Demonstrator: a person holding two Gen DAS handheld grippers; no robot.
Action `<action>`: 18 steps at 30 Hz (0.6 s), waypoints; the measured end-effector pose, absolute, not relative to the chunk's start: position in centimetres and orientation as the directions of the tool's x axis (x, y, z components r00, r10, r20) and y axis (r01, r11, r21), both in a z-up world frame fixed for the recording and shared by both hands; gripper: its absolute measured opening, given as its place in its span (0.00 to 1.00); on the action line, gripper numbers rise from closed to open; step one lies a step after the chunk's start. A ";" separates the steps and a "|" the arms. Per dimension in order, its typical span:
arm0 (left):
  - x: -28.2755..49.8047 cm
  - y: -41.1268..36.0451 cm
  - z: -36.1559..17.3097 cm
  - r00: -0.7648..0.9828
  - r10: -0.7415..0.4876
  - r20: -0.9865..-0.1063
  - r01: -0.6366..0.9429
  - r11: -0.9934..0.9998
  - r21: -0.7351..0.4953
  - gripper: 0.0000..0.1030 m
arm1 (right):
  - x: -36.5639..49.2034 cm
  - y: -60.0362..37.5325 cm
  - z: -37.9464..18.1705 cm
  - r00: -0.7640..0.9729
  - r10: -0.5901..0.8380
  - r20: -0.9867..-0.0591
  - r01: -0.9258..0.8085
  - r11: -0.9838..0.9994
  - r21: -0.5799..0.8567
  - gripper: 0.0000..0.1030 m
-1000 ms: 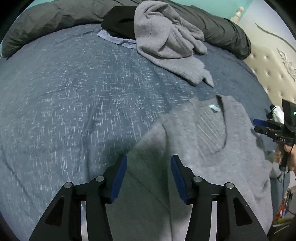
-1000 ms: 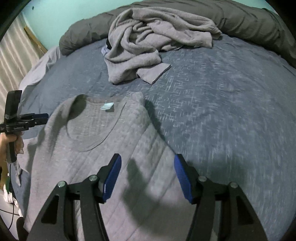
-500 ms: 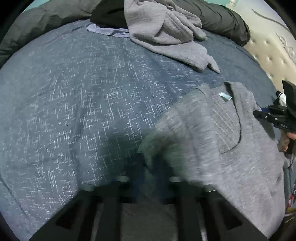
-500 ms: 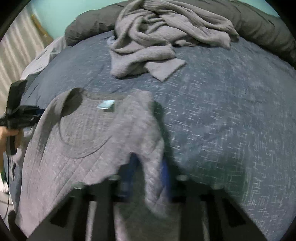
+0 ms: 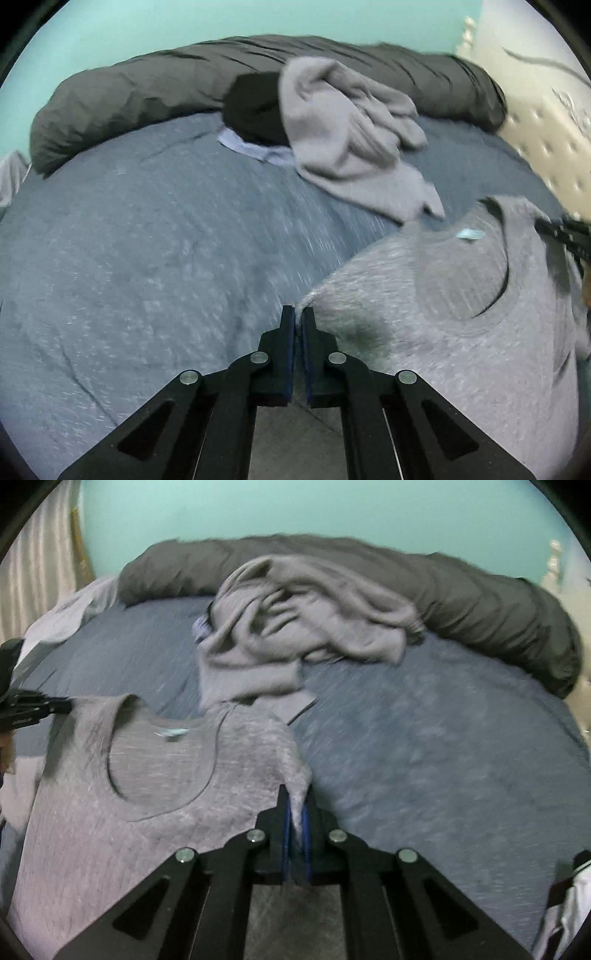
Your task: Fold clothes
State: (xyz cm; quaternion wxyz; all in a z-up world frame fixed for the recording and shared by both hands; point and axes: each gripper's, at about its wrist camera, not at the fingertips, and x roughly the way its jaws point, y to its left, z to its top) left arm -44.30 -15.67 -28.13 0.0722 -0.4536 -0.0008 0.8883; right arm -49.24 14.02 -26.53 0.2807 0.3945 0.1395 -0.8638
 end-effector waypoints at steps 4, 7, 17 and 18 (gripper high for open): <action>-45.8 -15.6 -26.9 -0.590 0.103 -0.801 -0.121 -0.992 -0.038 0.03 | -50.7 14.1 -25.7 -0.569 -0.336 -0.751 0.554 -0.831 -0.048 0.04; -47.6 -15.5 -27.1 -0.586 0.088 -0.805 -0.107 -0.994 -0.031 0.03 | -51.6 13.4 -26.0 -0.592 -0.306 -0.745 0.531 -0.844 -0.075 0.04; -51.6 -13.9 -34.7 -0.481 0.065 -0.874 -0.093 -0.995 -0.023 0.04 | -54.2 12.2 -34.4 -0.476 -0.273 -0.836 0.494 -0.870 0.002 0.07; -51.6 -14.1 -35.3 -0.474 0.080 -0.877 -0.089 -0.995 -0.043 0.05 | -54.3 12.1 -34.9 -0.469 -0.259 -0.845 0.486 -0.874 -0.001 0.07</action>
